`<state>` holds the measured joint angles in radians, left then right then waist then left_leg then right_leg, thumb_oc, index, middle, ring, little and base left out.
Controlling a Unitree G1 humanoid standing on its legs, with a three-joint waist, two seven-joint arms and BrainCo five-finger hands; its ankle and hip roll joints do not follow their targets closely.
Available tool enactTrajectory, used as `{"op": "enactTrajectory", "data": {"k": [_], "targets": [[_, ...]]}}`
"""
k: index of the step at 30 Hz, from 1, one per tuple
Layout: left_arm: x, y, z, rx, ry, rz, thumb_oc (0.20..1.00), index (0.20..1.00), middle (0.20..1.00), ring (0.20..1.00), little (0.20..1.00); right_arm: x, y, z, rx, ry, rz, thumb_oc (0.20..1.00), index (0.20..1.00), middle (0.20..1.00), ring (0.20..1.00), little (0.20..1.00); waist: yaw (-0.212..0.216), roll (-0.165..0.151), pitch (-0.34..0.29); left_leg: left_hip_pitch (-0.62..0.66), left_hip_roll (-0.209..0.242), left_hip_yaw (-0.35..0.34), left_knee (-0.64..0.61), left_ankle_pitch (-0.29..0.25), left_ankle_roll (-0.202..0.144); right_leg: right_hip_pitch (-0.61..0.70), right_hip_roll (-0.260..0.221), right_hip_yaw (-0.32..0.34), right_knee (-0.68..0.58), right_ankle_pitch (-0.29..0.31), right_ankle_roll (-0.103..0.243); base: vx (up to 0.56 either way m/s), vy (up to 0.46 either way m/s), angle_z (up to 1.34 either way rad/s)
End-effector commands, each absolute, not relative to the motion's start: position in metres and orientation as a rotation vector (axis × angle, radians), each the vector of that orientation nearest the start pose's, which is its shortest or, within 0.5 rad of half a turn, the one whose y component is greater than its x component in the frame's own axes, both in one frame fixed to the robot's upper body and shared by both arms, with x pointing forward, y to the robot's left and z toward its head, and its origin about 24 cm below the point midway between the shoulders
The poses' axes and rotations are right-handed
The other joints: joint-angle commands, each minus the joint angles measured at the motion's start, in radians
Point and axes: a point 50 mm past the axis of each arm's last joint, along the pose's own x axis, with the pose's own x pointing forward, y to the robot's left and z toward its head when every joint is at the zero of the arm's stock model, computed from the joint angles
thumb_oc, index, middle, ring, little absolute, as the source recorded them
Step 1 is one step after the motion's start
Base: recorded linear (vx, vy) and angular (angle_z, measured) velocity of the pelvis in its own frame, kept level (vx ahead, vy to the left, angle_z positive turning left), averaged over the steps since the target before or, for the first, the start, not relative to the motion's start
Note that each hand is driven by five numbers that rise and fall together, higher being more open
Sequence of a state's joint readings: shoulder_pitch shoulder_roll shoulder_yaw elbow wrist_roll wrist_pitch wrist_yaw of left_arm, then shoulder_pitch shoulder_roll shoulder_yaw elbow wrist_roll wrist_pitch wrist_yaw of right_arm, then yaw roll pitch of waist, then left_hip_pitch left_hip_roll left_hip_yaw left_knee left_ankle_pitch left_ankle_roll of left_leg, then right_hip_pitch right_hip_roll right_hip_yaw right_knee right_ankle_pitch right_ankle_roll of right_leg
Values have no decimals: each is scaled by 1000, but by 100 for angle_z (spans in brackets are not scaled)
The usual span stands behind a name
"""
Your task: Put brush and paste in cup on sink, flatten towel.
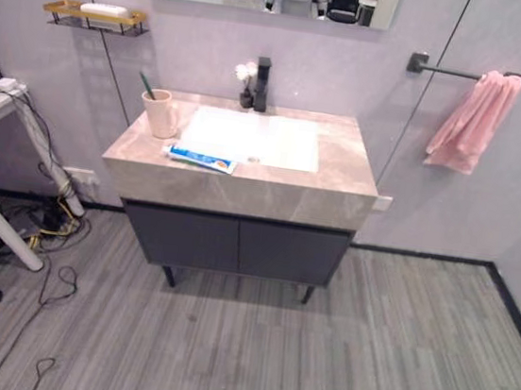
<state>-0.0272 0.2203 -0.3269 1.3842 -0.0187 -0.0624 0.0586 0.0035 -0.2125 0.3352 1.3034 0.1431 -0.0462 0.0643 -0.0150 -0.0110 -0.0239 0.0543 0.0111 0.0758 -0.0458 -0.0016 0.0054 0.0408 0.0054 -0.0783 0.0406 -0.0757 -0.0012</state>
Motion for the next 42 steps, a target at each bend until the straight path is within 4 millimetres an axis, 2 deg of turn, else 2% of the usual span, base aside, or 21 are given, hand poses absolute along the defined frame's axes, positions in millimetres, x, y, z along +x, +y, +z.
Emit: {"op": "enactTrajectory", "data": {"k": [1,7,16,24,28,33,35,36,37,39,40,42], "targets": [[80,232,-166,469,1273,-58,1000,1000,1000,1000,1000,75,-223,-168,-306,1289,106,1000,1000,1000,1000,1000,-1,-14,13,25,29,17,-41,24,-40,-2,-86,-29,-87,152,99,20,-20,5],[80,232,-166,468,1273,-36,1000,1000,1000,1000,1000,75,-223,-168,-319,1286,85,1000,1000,1000,1000,1000,-1,-11,14,26,32,14,-41,23,-41,-2,-84,-31,-81,147,98,6,-5,3],[83,223,-167,441,1255,-81,1000,1000,1000,1000,1000,80,-216,-168,-231,1262,61,1000,1000,1000,1000,1000,-5,-10,10,36,35,18,-41,16,-41,4,-82,-29,-75,140,98,0,0,0],[83,225,-166,449,1255,-78,1000,1000,1000,1000,1000,79,-214,-169,-246,1262,84,1000,1000,1000,1000,1000,-2,-14,11,46,29,18,-41,5,-32,5,-87,-27,-64,135,102,-3,19,0],[83,225,-166,442,1249,-66,1000,1000,1000,1000,1000,83,-214,-168,-269,1242,97,1000,1000,1000,1000,1000,-1,-13,23,53,24,25,-41,1,-19,-14,-93,-16,-28,127,105,-23,47,-2],[87,224,-166,424,1235,-44,1000,1000,1000,1000,1000,91,-216,-166,-240,1218,57,1000,1000,1000,1000,1000,2,-7,48,40,17,36,-8,-7,-2,-73,-93,-1,78,96,107,-57,50,-18],[98,226,-163,392,1194,4,1000,1000,1000,1000,1000,103,-218,-162,-202,1172,18,1000,1000,1000,1000,1000,-2,-11,80,-17,18,30,85,-34,4,-121,-100,3,158,74,107,-167,29,-3],[120,223,-156,407,1101,23,1000,1000,1000,1000,1000,118,-219,-157,-181,1106,-19,1000,1000,1000,1000,1000,-2,-16,113,-81,10,20,202,-72,1,-159,-112,-1,228,47,103,-160,21,4],[120,223,-156,407,1100,23,1000,1000,1000,1000,1000,118,-219,-157,-181,1106,-19,1000,1000,1000,1000,1000,-3,-16,112,-85,10,20,206,-74,1,-162,-113,-2,230,46,103,-164,14,10],[144,219,-148,411,987,41,1000,1000,1000,1000,1000,135,-221,-150,-203,1021,-38,1000,1000,1000,1000,1000,-3,-16,141,-149,12,6,303,-110,-6,-206,-115,-11,301,19,98,-104,-5,11],[150,218,-145,416,954,45,1000,1000,1000,1000,1000,139,-222,-148,-223,997,-35,1000,1000,1000,1000,1000,-3,-16,140,-158,13,7,315,-118,-4,-212,-115,-12,308,16,98,-41,-12,8],[149,217,-145,422,952,38,1000,1000,1000,1000,1000,138,-224,-148,-251,1004,-27,1000,1000,1000,1000,1000,-1,-15,133,-157,13,7,319,-124,0,-209,-116,-17,310,14,99,8,-5,3]]}}
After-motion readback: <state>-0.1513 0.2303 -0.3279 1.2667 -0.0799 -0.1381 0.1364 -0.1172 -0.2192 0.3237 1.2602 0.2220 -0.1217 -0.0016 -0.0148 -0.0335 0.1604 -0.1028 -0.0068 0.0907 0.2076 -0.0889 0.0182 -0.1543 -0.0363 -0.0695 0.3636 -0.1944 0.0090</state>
